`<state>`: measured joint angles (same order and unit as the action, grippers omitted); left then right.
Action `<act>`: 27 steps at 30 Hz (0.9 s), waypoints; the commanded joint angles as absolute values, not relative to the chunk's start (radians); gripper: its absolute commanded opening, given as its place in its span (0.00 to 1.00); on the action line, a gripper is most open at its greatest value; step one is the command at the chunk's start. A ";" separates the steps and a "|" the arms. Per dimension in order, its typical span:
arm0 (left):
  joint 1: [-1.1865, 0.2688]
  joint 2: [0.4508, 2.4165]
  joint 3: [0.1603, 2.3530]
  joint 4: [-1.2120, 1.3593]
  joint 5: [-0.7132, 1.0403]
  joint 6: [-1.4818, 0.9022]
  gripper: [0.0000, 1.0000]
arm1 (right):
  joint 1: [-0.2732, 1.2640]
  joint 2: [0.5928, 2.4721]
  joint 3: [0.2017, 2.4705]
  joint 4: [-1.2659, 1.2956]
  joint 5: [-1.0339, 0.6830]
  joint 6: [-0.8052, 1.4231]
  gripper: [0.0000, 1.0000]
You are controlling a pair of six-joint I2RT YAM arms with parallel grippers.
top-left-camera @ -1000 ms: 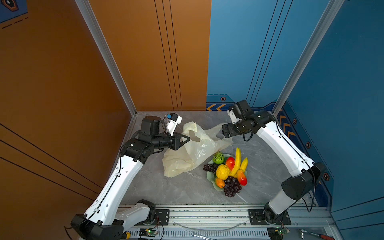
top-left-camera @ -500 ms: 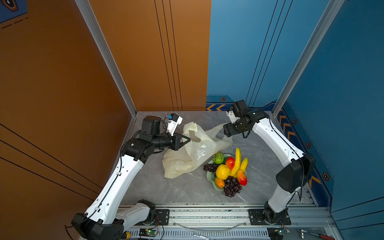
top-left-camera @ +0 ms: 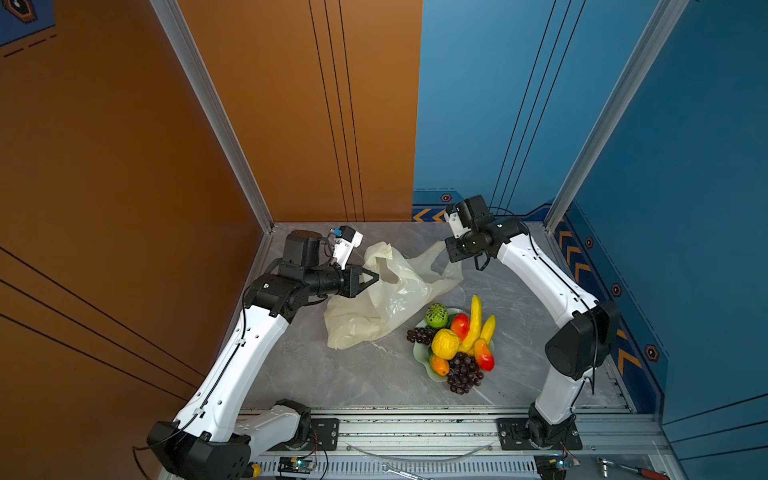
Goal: Place the fruits into the plastic bag
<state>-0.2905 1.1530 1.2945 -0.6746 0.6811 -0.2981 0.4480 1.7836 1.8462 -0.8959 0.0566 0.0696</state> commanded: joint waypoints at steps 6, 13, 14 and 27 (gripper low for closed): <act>-0.219 1.062 1.256 -0.637 0.648 -0.514 0.93 | 0.486 1.560 1.805 -0.873 0.284 0.278 0.00; -0.189 0.827 1.013 -0.630 0.664 -0.982 0.99 | 0.501 1.508 1.709 -0.877 0.314 0.355 0.00; -0.201 0.800 0.974 -0.630 0.669 -1.024 0.99 | 0.504 1.506 1.705 -0.877 0.312 0.361 0.00; -0.487 0.941 0.931 -0.412 0.478 -1.123 0.98 | 0.605 1.488 1.747 -0.924 0.332 0.391 0.00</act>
